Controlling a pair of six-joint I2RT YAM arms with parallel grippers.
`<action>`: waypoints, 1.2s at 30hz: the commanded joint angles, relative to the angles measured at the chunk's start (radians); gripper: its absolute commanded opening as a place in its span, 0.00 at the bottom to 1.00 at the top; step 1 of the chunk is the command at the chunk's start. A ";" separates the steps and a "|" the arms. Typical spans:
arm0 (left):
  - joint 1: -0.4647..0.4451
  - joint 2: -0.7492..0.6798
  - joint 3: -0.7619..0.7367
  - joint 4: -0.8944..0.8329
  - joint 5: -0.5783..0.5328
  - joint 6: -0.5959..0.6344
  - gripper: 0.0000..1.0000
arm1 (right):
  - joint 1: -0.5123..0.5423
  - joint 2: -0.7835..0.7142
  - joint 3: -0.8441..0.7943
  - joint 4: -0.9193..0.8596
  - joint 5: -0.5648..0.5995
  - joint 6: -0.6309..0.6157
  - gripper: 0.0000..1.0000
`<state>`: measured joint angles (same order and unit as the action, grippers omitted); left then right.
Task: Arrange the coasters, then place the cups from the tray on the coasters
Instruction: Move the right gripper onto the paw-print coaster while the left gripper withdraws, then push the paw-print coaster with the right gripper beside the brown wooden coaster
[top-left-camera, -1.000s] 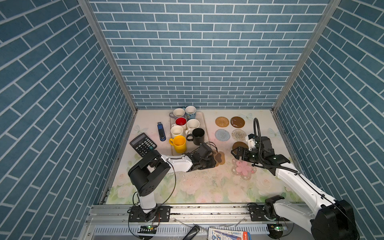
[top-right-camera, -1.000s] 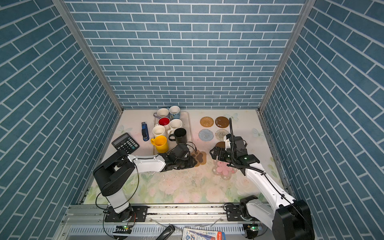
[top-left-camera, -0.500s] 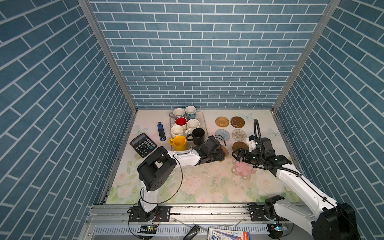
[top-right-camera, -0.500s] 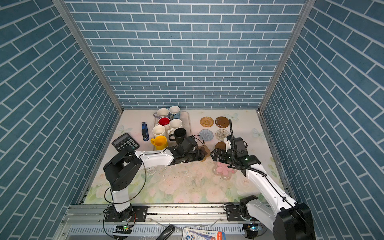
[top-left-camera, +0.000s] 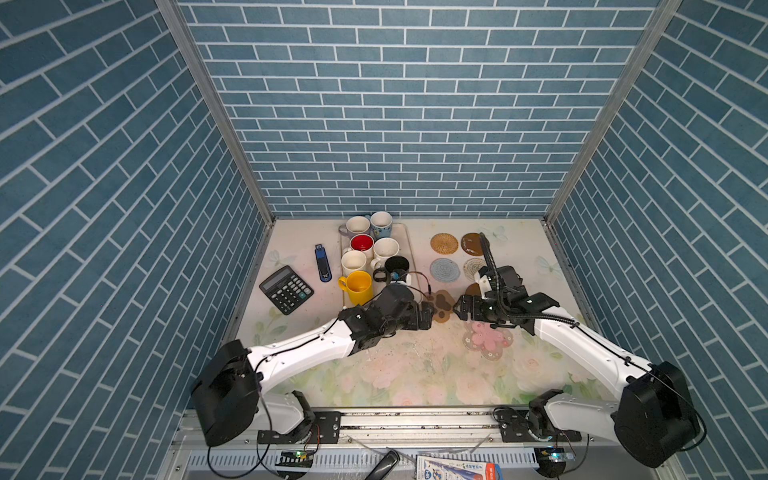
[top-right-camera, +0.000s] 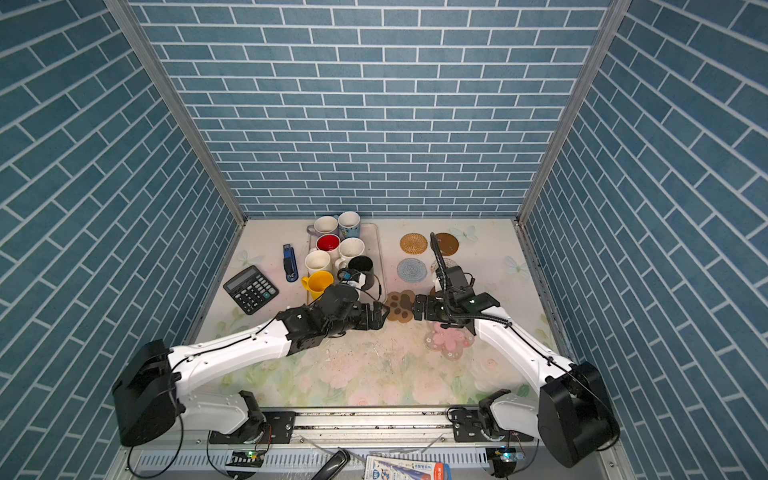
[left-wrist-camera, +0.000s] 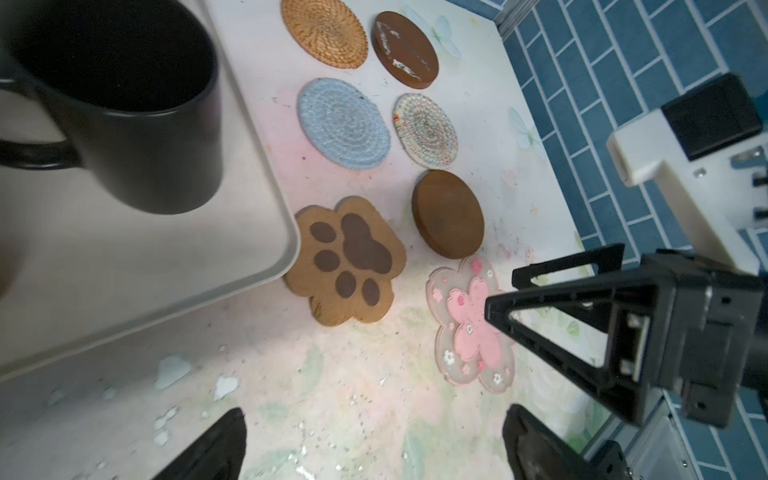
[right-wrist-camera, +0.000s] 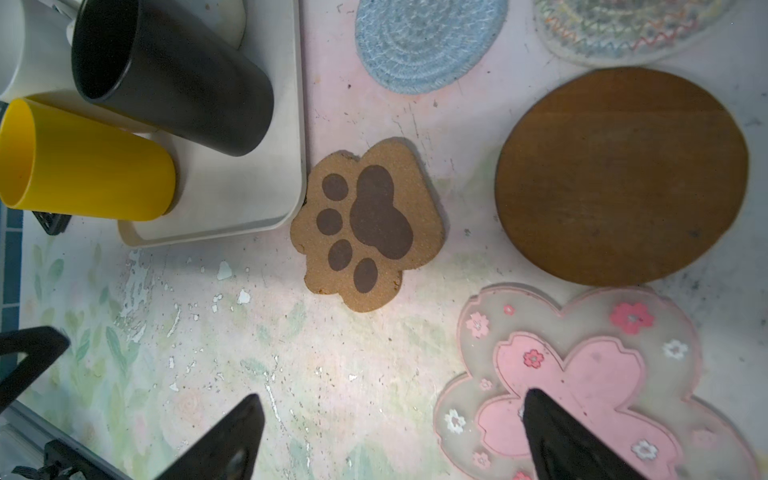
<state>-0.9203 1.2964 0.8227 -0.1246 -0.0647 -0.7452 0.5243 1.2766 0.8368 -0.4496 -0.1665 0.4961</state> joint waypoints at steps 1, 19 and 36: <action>0.009 -0.081 -0.074 -0.066 -0.086 0.025 0.99 | 0.029 0.058 0.061 -0.034 0.048 -0.071 0.97; 0.241 -0.421 -0.431 -0.057 -0.019 -0.008 0.99 | 0.201 0.459 0.319 -0.039 0.160 -0.162 0.96; 0.326 -0.412 -0.494 -0.006 0.060 0.004 0.99 | 0.243 0.651 0.470 -0.092 0.271 -0.162 0.96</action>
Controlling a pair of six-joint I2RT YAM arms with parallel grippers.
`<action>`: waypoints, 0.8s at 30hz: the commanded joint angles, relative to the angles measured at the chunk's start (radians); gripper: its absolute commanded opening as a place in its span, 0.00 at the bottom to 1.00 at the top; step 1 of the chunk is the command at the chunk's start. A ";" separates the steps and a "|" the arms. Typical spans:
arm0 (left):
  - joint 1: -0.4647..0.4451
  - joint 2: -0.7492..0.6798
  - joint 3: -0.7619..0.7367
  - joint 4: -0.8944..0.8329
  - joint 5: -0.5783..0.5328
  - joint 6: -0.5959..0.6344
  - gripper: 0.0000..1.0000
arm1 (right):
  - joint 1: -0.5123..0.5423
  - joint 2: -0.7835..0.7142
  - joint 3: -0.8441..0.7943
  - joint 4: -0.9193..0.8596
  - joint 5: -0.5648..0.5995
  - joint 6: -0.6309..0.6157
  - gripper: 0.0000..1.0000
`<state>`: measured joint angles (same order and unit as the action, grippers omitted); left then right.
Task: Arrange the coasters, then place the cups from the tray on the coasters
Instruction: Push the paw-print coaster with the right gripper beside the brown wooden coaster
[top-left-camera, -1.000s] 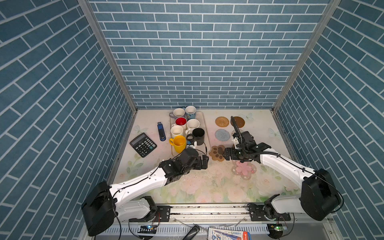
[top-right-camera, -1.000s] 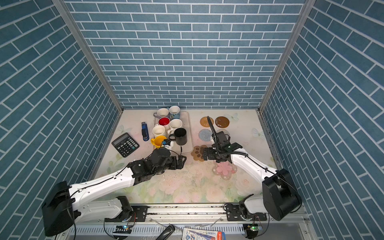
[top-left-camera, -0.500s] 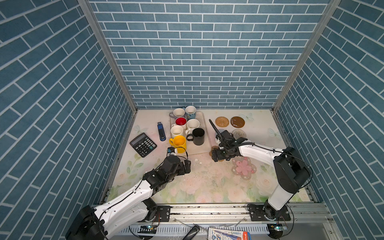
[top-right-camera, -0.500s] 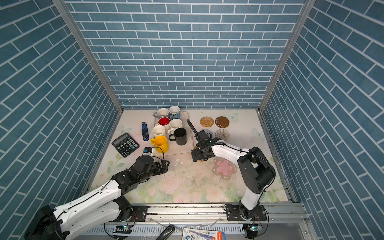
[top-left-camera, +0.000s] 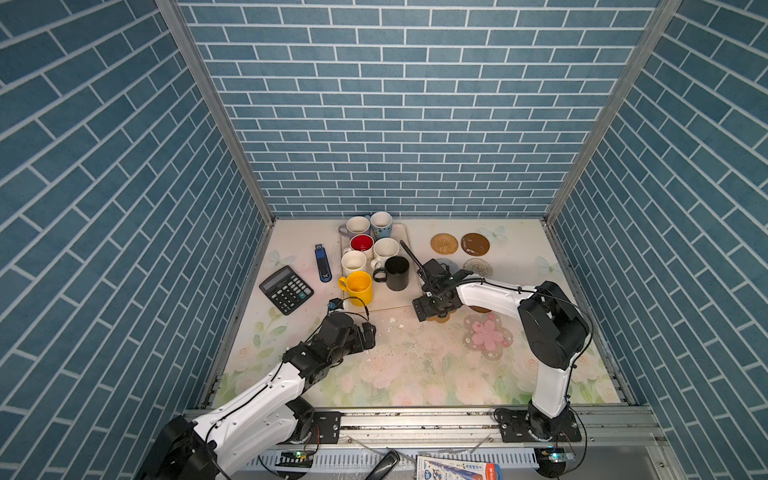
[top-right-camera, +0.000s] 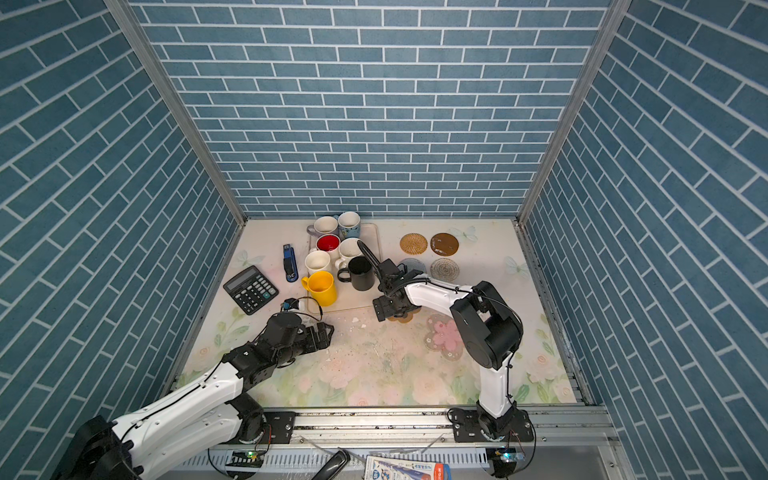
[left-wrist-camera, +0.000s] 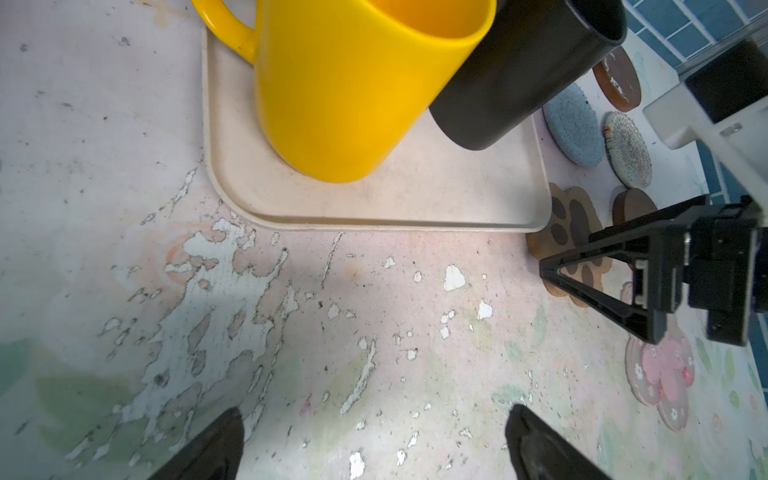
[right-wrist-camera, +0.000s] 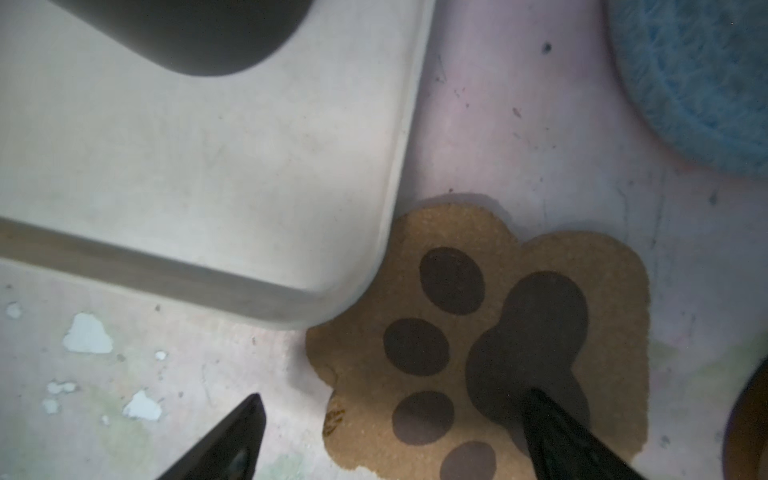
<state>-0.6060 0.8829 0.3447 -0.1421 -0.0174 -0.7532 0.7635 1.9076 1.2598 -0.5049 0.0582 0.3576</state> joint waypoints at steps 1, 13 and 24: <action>0.014 0.002 -0.018 0.012 0.014 0.011 0.99 | 0.003 0.025 0.048 -0.037 0.055 -0.023 0.96; 0.025 0.016 -0.015 0.018 0.021 0.007 0.99 | 0.001 0.065 0.054 -0.061 0.134 -0.031 0.96; 0.028 0.034 0.008 0.017 0.016 0.007 0.99 | -0.049 0.050 0.022 -0.059 0.152 -0.016 0.97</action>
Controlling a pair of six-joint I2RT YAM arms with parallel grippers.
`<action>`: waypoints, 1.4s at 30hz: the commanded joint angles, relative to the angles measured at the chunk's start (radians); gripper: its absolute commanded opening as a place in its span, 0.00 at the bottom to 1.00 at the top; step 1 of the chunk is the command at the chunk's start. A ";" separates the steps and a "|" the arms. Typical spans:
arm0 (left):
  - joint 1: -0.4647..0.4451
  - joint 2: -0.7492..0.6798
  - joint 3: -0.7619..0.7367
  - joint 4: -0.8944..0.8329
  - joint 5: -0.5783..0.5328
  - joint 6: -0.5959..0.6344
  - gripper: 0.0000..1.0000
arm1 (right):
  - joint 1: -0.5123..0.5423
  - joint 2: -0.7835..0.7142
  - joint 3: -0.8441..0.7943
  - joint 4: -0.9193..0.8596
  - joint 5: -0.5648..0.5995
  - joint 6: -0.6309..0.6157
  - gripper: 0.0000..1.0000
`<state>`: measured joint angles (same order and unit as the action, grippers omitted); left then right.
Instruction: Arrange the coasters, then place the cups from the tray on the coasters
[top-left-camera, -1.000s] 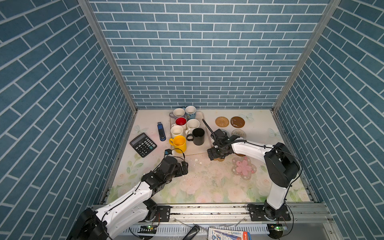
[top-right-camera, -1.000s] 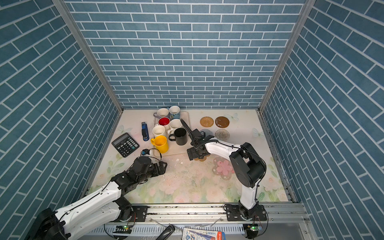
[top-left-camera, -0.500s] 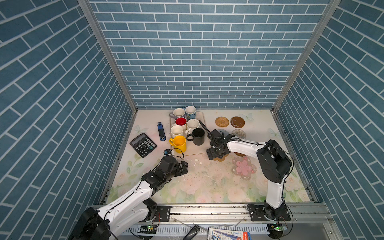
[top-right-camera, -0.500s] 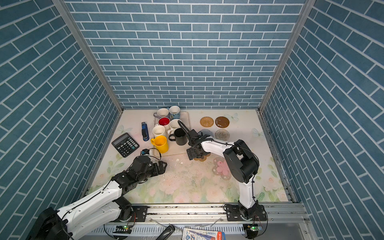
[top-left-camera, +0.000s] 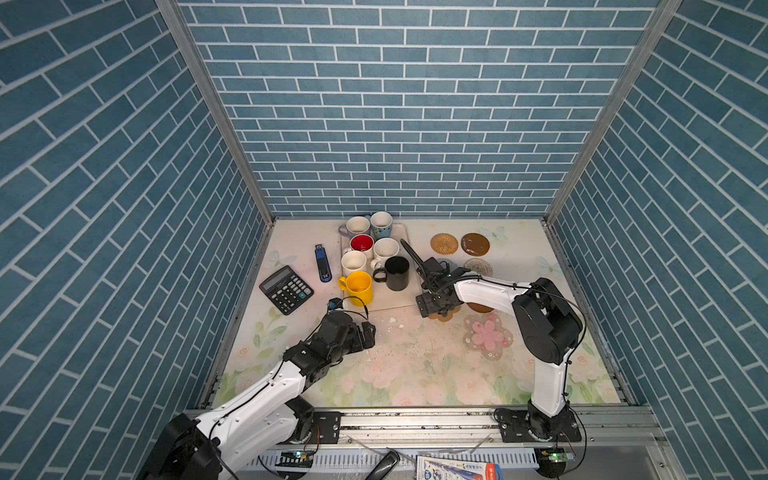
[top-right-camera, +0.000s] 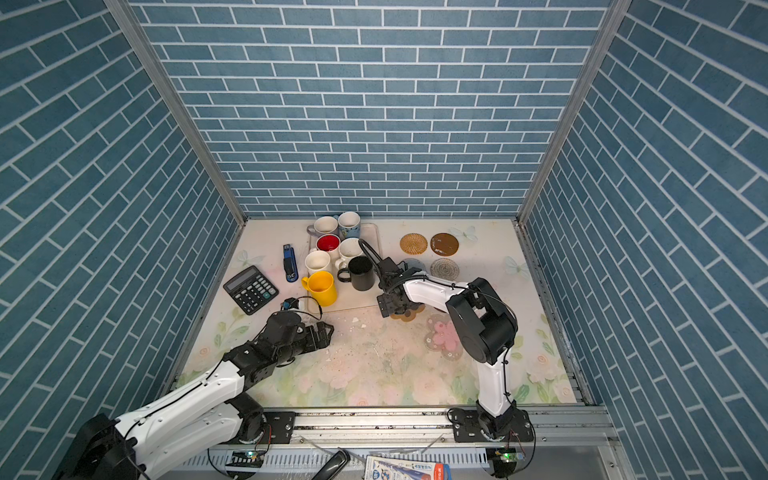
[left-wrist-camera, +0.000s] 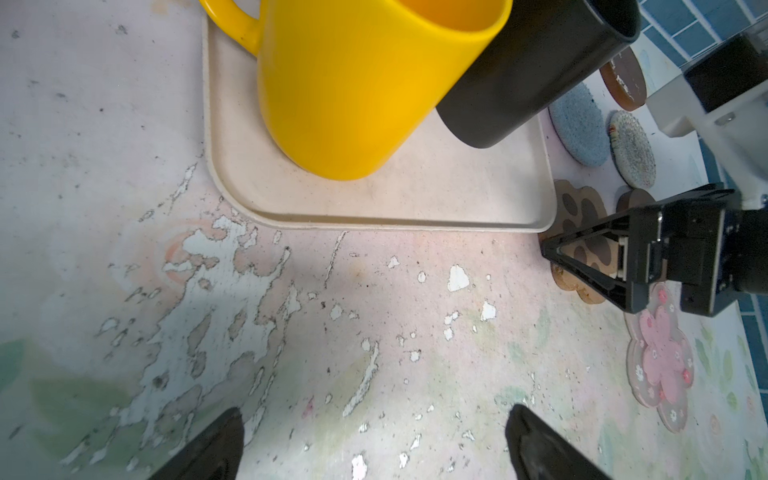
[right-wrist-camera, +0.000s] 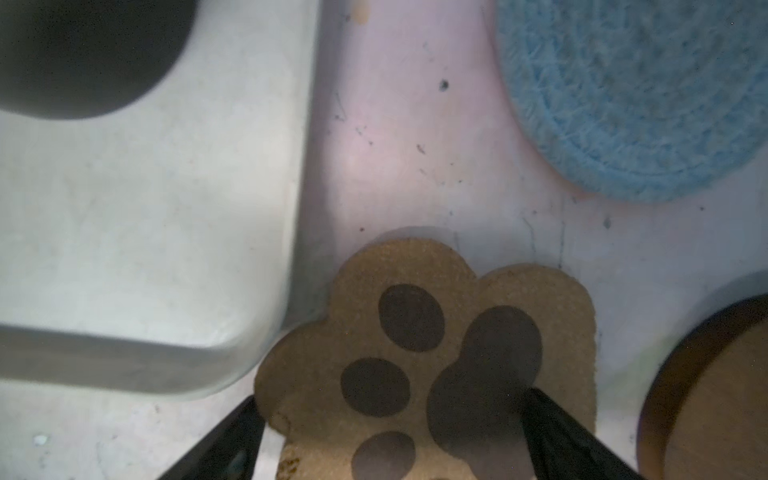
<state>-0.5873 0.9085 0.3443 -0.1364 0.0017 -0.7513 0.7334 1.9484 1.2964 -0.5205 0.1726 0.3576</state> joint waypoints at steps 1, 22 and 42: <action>0.009 0.013 0.011 0.013 -0.005 0.004 0.99 | -0.025 0.005 -0.020 -0.038 0.030 -0.014 0.96; 0.051 -0.081 0.150 -0.221 -0.054 0.053 0.94 | -0.033 -0.149 0.009 -0.003 -0.078 -0.039 0.88; 0.276 -0.021 0.327 -0.243 -0.028 0.034 0.90 | -0.261 0.228 0.520 -0.026 -0.580 -0.052 0.45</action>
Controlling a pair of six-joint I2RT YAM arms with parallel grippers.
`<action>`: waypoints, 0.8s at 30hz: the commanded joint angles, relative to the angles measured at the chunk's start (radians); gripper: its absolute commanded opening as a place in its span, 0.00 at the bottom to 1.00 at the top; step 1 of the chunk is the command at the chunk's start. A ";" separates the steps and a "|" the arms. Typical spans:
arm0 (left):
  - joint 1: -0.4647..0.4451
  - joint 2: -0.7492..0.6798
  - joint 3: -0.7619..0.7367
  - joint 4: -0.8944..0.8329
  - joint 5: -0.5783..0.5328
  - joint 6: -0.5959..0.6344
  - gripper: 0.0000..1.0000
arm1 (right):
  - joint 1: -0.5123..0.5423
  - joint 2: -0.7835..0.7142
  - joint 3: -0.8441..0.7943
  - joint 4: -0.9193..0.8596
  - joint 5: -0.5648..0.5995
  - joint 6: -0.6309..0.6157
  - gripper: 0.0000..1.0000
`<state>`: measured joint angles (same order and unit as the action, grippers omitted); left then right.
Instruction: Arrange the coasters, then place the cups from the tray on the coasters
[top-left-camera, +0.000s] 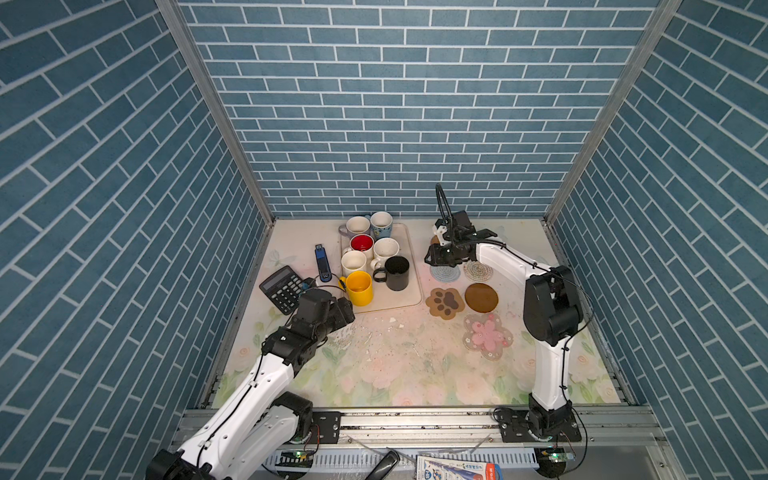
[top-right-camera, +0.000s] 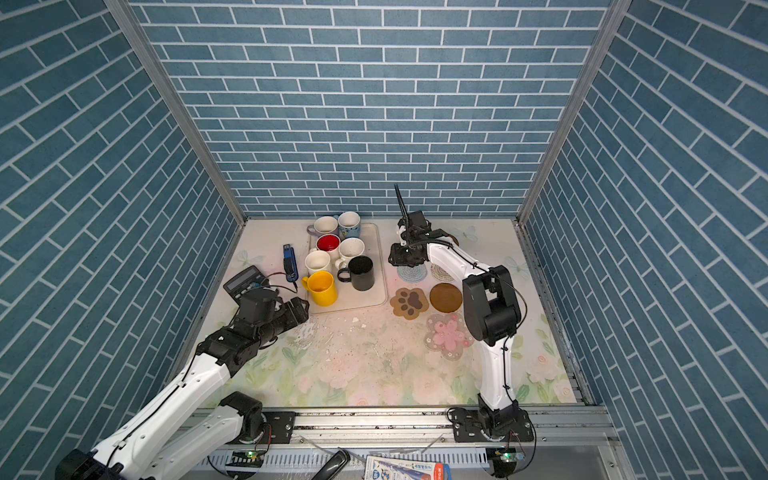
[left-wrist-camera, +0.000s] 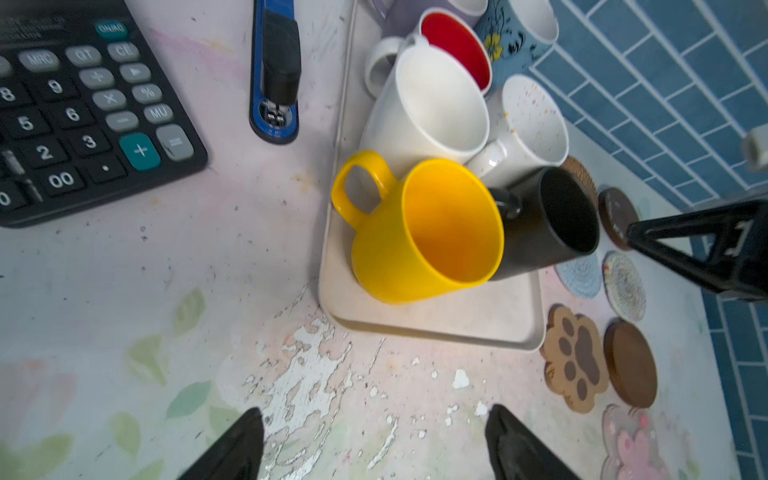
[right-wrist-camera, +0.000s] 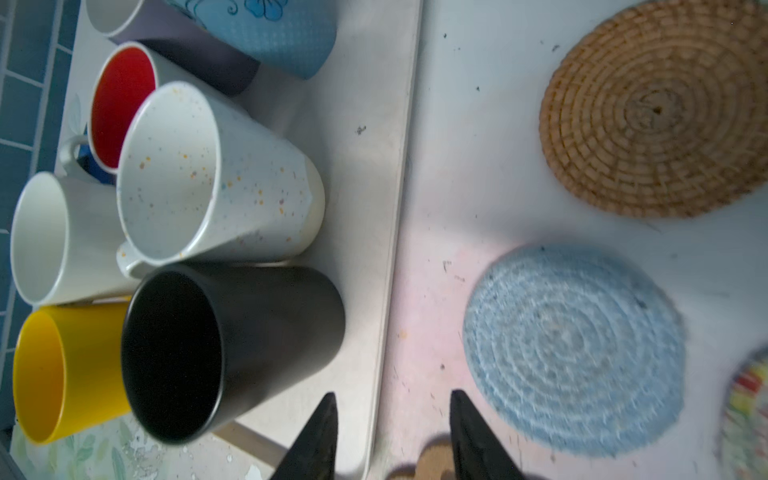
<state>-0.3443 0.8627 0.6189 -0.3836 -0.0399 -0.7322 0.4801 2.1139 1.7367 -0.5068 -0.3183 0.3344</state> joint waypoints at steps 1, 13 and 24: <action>0.044 0.042 0.072 0.011 0.016 0.019 0.91 | -0.010 0.098 0.113 -0.044 -0.102 -0.029 0.45; 0.079 0.171 0.155 0.122 0.017 0.059 0.94 | -0.010 0.344 0.386 -0.073 -0.166 -0.017 0.43; 0.087 0.184 0.168 0.133 0.050 0.077 0.94 | -0.009 0.471 0.508 -0.084 -0.166 0.038 0.35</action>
<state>-0.2665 1.0523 0.7612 -0.2703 -0.0017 -0.6743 0.4690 2.5603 2.2051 -0.5606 -0.4831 0.3519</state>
